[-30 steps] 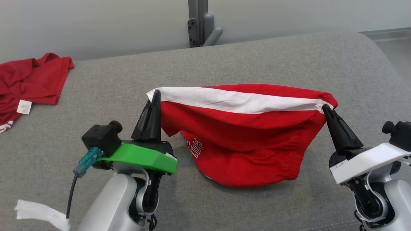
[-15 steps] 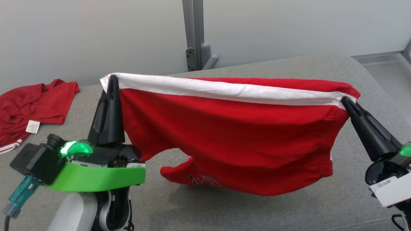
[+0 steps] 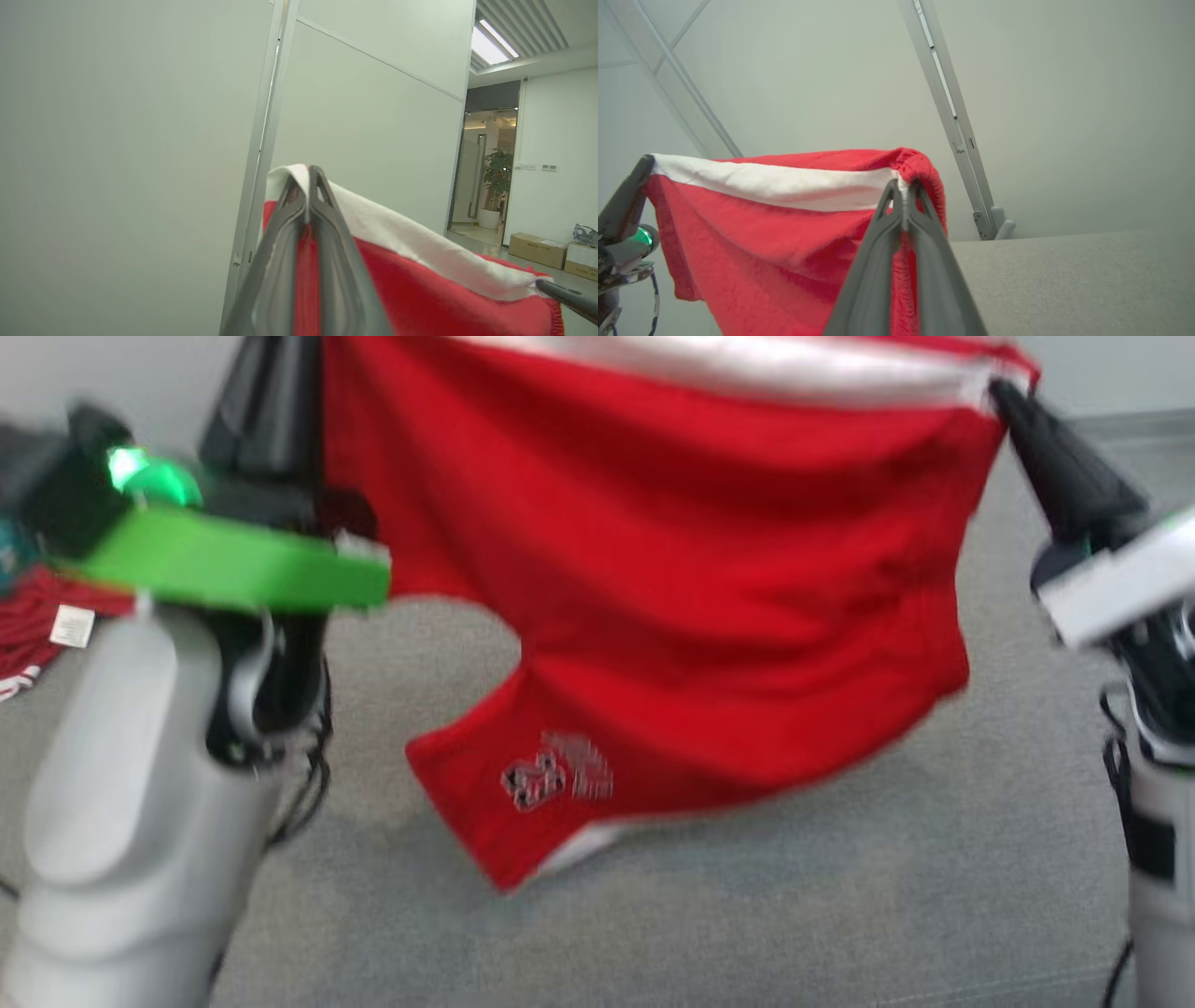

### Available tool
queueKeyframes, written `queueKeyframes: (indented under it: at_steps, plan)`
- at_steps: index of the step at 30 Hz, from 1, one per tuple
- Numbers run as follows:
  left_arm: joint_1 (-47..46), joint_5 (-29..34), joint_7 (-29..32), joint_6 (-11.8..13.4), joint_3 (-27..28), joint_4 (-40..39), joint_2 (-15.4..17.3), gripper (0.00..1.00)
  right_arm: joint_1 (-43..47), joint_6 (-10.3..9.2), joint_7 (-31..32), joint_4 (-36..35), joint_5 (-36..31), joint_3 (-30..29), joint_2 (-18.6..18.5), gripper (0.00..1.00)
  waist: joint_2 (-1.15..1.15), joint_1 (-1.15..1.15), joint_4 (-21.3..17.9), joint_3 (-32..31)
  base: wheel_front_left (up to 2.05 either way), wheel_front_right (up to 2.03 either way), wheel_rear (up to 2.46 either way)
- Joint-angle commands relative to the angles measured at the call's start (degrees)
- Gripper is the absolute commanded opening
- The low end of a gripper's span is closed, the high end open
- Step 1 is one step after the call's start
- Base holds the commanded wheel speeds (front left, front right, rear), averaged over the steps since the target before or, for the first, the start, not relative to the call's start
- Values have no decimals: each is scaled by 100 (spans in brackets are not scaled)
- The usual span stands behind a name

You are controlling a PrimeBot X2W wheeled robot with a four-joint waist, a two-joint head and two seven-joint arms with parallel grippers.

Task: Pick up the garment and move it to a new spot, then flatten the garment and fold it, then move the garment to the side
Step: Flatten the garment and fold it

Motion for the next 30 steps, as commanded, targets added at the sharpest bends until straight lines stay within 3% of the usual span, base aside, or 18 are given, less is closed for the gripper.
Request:
queueKeyframes:
  at_steps: [1, 5, 12, 16, 21, 27, 30]
  plan:
    - [-335, 13, -36, -45, 48, 265, -34, 0, -382, 2, -106, 241, -143, 8, 58, 0, 0, 0, 154, 622, 0, 0, 0]
    - [-1747, 243, -321, -243, 209, 1487, -77, 0, -2141, 2, -717, 1591, -562, 233, 332, 0, 0, 0, 127, 1141, 0, 0, 0]
    - [-3286, 658, -778, -608, 362, 2864, -393, 0, -3989, 1, -2458, 3893, -1394, 750, 269, 0, 0, 0, 194, 1606, 0, 0, 0]
    - [-3033, 1005, -801, -814, 452, 3042, -614, 0, -4064, 2, -2927, 4926, -1498, 1410, 325, 0, 0, 0, 299, 1956, 0, 0, 0]
    - [-2168, 1256, -799, -956, 778, 3053, -801, 0, -3738, -1, -3441, 5692, -1134, 2263, 270, 0, 0, 0, 346, 2296, 0, 0, 0]
    - [-987, 1194, -801, -1025, 1067, 2379, -810, 0, -3268, 1, -4029, 5619, -427, 3256, -3, 0, 0, 0, 252, 2379, 0, 0, 0]
    - [-630, 1134, -801, -1028, 1218, 1994, -774, 0, -3116, 1, -4166, 5423, -184, 3485, -179, 0, 0, 0, 221, 2349, 0, 0, 0]
